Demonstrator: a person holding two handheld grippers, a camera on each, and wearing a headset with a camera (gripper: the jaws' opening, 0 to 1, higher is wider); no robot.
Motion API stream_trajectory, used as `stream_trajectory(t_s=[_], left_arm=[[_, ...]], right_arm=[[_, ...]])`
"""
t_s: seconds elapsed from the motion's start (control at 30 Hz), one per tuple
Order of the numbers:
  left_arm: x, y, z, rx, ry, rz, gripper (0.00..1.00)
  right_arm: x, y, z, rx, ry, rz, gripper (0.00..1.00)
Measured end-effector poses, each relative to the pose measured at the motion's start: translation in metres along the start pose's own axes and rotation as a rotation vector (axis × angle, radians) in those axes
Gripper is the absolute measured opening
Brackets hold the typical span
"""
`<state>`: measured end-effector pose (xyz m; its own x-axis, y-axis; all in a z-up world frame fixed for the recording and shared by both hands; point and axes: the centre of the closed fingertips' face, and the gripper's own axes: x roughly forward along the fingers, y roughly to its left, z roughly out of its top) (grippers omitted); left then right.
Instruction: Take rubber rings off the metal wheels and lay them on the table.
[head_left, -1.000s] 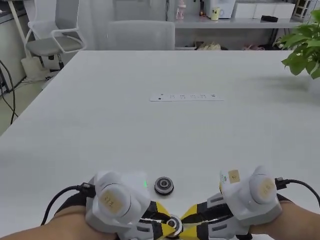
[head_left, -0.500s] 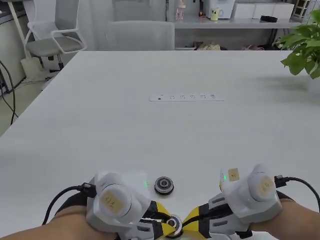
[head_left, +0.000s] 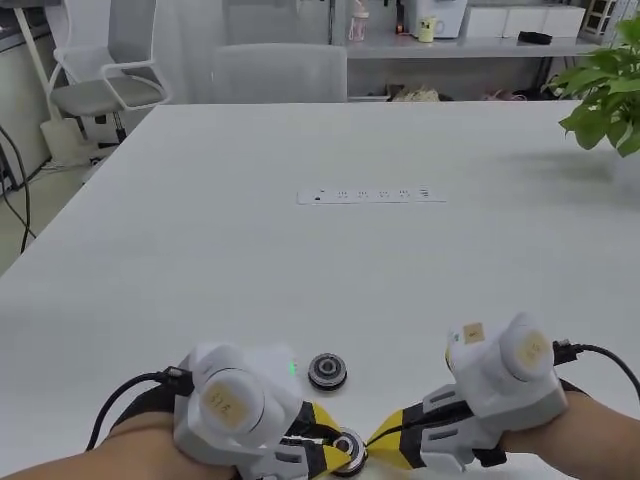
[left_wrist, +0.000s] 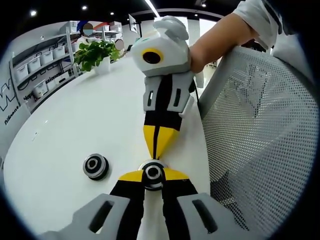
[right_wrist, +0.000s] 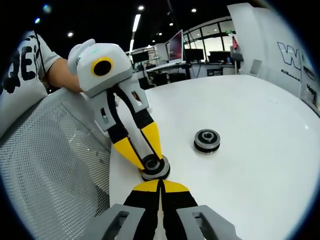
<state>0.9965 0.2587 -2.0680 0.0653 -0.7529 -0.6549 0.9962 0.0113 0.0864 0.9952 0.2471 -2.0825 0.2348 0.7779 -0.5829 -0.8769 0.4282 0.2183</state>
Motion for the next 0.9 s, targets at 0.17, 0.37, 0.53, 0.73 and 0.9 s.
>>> stream_trajectory(t_s=[0.17,0.37,0.53,0.73,0.9], left_arm=[[0.000,0.000,0.000,-0.001,0.001,0.002,0.08],[0.001,0.000,0.001,-0.001,0.004,0.006,0.08],[0.001,0.000,0.000,-0.003,0.007,0.008,0.08],[0.001,0.001,0.001,-0.002,0.014,0.011,0.08],[0.001,0.001,0.000,-0.004,0.015,0.011,0.08]], right_arm=[[-0.002,-0.002,0.008,0.069,-0.050,0.000,0.00],[-0.001,0.000,0.011,0.104,-0.065,0.005,0.00],[-0.001,0.001,0.012,0.113,-0.072,0.008,0.00],[0.000,0.005,0.016,0.121,-0.081,0.016,0.00],[0.001,0.008,0.017,0.115,-0.085,0.023,0.00]])
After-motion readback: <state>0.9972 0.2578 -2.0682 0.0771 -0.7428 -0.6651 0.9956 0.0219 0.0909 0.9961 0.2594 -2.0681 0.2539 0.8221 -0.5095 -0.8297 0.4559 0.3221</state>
